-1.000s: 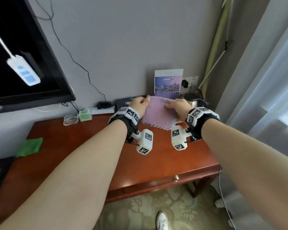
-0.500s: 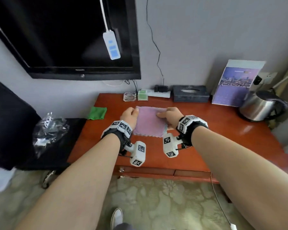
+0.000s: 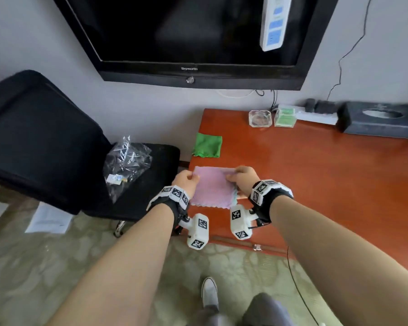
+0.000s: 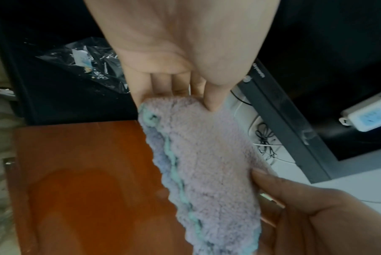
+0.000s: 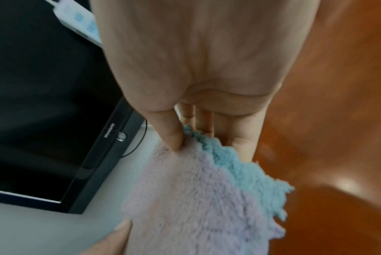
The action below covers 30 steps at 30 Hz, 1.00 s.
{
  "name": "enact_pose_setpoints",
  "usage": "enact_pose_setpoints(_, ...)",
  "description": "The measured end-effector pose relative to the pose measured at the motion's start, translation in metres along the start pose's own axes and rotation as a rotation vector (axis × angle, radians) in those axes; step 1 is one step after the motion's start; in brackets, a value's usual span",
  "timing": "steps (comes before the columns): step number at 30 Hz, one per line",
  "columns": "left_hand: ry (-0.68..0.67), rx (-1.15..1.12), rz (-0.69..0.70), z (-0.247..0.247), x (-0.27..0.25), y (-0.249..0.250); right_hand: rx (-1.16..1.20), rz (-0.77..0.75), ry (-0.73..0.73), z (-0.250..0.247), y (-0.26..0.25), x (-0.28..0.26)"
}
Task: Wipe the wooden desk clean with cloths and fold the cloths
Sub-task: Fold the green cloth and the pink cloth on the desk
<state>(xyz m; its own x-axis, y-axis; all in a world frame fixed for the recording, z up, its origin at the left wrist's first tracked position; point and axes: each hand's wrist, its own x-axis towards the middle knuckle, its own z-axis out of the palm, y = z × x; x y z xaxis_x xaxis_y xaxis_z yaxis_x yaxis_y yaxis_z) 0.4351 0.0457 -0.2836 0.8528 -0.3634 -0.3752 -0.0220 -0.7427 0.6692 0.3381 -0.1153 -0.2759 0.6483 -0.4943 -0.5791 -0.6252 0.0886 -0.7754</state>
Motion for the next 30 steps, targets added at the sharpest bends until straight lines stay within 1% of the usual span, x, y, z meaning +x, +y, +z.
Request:
enact_pose_setpoints(4,-0.094,-0.069,-0.112,-0.001,0.025,-0.027,-0.005,0.098,0.012,0.027,0.007,0.025)
enact_pose_setpoints(7,-0.125,-0.046,-0.112,0.004,0.047,-0.039,-0.005,0.15,0.01,0.036,0.009,0.047)
enact_pose_setpoints(10,-0.147,-0.027,-0.121,0.008,0.069,-0.041,0.019,0.205,-0.005,0.043,0.013,0.075)
enact_pose_setpoints(12,-0.161,-0.056,-0.139,0.01,0.086,-0.044,0.04,0.238,-0.002,0.048,0.015,0.097)
enact_pose_setpoints(16,-0.18,-0.113,-0.249,0.013,0.115,-0.044,0.109,0.303,0.014,0.058,0.011,0.128)
enact_pose_setpoints(20,-0.145,-0.092,-0.251,0.016,0.141,-0.041,0.143,0.318,0.022,0.063,0.01,0.15)
enact_pose_setpoints(25,-0.127,-0.083,-0.251,0.017,0.158,-0.034,0.104,0.283,0.05,0.061,0.009,0.173)
enact_pose_setpoints(30,-0.124,-0.136,-0.278,0.02,0.168,-0.035,0.157,0.278,0.031,0.059,0.003,0.176)
